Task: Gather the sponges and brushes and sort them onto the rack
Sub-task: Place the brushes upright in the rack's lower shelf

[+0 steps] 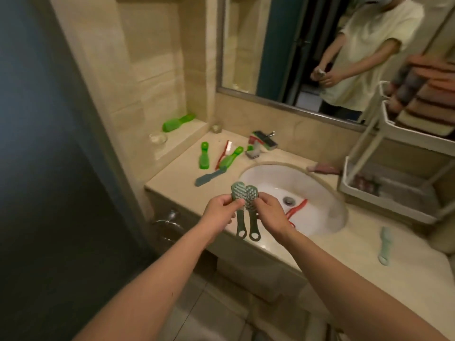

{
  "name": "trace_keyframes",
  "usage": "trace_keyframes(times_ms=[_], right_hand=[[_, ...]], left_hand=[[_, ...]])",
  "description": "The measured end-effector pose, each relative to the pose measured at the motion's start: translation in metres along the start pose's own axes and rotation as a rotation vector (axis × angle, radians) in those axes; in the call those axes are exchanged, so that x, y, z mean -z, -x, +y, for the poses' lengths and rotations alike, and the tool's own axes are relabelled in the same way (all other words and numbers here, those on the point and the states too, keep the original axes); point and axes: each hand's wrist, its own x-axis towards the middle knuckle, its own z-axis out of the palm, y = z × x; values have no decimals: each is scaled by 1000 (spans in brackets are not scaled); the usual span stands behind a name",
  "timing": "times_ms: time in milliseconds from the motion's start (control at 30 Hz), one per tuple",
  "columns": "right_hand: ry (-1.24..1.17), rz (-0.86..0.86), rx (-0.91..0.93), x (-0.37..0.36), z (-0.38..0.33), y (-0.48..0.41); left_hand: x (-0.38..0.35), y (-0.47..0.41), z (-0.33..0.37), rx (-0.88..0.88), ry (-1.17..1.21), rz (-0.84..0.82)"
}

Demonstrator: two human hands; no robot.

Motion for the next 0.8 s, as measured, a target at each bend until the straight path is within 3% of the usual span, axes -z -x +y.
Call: trace_keyframes(times_ms=[133,367,600,800], right_hand=[[20,109,14,57,20,-20],[-277,181,-149,151,56,-53],[-423,366,-270,232,97,-65],[-410,496,-318,270,123,-58]], left_hand=[[-53,-30,25,-36,-50,-63],[-151,-83,59,43,7,-244],[-248,-124,74,296,149,-384],[-303,-135,75,208,-39,-538]])
